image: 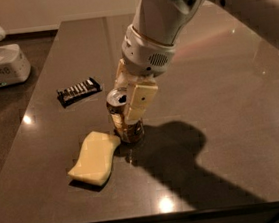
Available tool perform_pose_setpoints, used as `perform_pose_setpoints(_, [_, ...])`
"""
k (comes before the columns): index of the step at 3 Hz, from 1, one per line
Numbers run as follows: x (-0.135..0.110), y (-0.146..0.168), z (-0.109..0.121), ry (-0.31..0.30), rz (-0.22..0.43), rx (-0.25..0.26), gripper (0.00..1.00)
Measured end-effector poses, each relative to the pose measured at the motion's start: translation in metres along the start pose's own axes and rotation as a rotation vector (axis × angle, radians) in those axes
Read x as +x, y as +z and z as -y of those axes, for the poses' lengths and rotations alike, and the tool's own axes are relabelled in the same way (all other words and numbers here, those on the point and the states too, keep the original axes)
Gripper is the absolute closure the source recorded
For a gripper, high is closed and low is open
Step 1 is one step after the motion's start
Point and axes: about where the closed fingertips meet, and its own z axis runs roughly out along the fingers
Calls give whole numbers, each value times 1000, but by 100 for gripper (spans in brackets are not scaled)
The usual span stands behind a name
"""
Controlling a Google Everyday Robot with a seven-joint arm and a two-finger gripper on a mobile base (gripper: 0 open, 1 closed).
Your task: Move orange can near sponge
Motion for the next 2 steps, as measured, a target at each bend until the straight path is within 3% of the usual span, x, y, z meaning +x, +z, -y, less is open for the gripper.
perform_pose_setpoints(1, [-2, 0, 1, -2, 1, 4, 0])
perform_pose_setpoints(2, [-2, 0, 1, -2, 1, 5, 0])
